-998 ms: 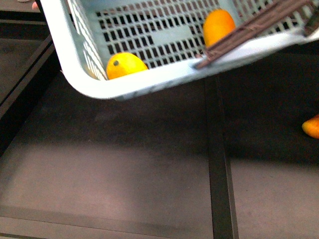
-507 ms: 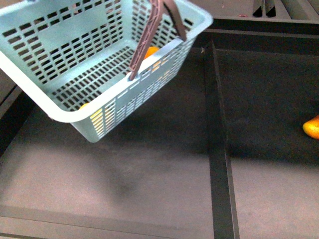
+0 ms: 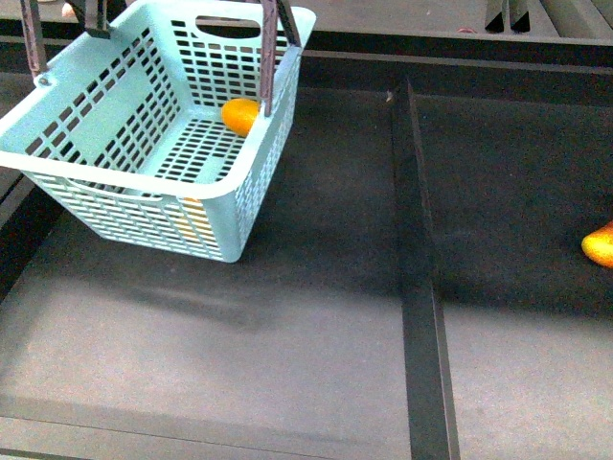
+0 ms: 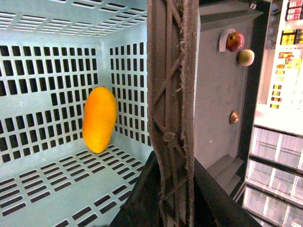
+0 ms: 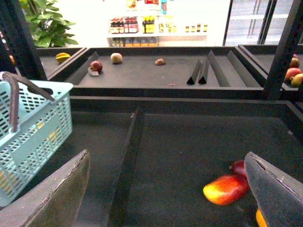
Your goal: Pick lemon and mango into basket
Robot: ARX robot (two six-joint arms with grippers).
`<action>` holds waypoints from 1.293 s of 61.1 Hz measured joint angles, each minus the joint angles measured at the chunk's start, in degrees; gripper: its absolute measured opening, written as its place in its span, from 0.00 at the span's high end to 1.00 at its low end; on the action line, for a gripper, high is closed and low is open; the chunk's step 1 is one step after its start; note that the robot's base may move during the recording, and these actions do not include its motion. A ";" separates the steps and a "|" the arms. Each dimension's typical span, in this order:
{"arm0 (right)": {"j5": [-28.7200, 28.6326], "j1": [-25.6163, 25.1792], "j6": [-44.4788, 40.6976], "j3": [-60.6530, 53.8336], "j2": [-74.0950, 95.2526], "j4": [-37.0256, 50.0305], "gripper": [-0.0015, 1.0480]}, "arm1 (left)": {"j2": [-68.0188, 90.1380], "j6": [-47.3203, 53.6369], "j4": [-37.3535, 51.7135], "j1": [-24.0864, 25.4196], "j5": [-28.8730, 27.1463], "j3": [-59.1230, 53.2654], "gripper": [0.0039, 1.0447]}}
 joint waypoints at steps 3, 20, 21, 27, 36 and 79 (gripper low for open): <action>-0.02 0.00 0.00 0.00 0.00 0.00 0.08 | -0.04 -0.55 0.26 -0.44 0.63 -0.81 0.93; -0.02 0.00 0.00 0.00 0.00 0.00 0.08 | -3.08 0.66 1.38 -1.79 1.81 -7.87 0.93; 0.00 0.00 0.00 0.00 0.00 0.00 0.08 | -3.15 0.74 1.38 -1.79 1.92 -8.02 0.93; -0.02 0.00 0.00 0.00 0.00 0.00 0.08 | -3.93 1.36 1.36 -1.95 2.91 -9.31 0.81; 0.00 0.00 0.00 0.00 0.00 0.00 0.08 | -5.60 1.77 1.92 -2.10 2.23 -11.34 0.56; 0.00 0.00 0.00 0.00 0.00 0.00 0.08 | -38.53 66.64 55.28 3.34 2.05 -59.04 0.49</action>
